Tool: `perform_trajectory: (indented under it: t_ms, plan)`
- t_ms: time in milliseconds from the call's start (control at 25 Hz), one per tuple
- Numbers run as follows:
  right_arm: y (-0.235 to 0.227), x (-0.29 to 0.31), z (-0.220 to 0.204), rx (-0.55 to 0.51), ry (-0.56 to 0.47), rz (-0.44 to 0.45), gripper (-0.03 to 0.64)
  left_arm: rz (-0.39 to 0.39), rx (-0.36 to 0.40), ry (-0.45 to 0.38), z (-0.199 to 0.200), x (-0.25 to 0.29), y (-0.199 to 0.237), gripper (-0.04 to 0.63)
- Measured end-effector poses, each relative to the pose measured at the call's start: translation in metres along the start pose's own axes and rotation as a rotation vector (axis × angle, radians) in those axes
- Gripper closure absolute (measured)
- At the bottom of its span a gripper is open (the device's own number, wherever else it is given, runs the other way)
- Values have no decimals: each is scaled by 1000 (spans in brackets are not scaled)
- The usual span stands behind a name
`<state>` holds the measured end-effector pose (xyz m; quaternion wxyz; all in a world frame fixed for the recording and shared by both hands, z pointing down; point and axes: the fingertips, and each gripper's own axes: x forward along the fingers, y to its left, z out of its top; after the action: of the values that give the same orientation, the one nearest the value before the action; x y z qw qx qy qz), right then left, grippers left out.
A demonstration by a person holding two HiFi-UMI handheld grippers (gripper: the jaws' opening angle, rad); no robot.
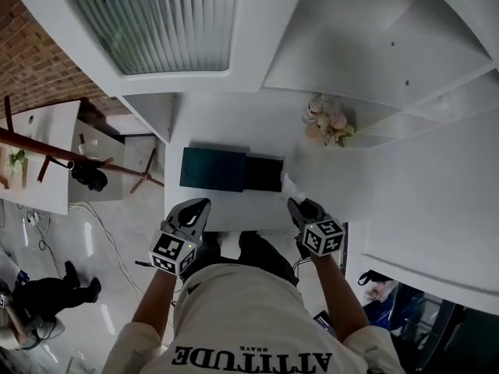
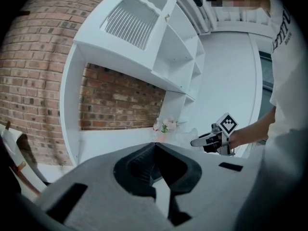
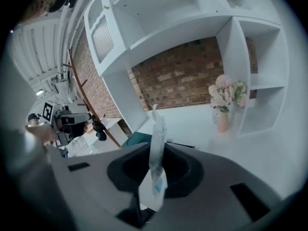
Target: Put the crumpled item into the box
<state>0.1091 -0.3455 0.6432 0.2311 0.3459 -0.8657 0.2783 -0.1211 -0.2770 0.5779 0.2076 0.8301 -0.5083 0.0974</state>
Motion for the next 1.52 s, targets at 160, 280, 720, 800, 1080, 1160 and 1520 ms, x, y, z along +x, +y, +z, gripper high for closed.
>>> perform_trajectory:
  t_ms: [160, 280, 720, 800, 1080, 1160, 1520]
  plan:
    - [-12, 27, -3, -31, 62, 74, 548, 62, -38, 6, -12, 6, -3, 571]
    - [-19, 52, -9, -26, 113, 118, 548, 94, -53, 11, -18, 10, -5, 571]
    - [-28, 137, -43, 23, 310, 230, 548, 211, -122, 33, -39, 7, -5, 571]
    - [-31, 148, -54, 35, 352, 222, 548, 224, -131, 34, -44, 6, -4, 571]
    - [-33, 182, -79, 95, 462, 208, 547, 241, -138, 32, -48, 4, -2, 571]
    - [-34, 192, -85, 91, 493, 203, 548, 249, -142, 34, -50, 3, 0, 571]
    - [-32, 222, -102, 149, 587, 203, 546, 273, -159, 47, -59, -2, 5, 571]
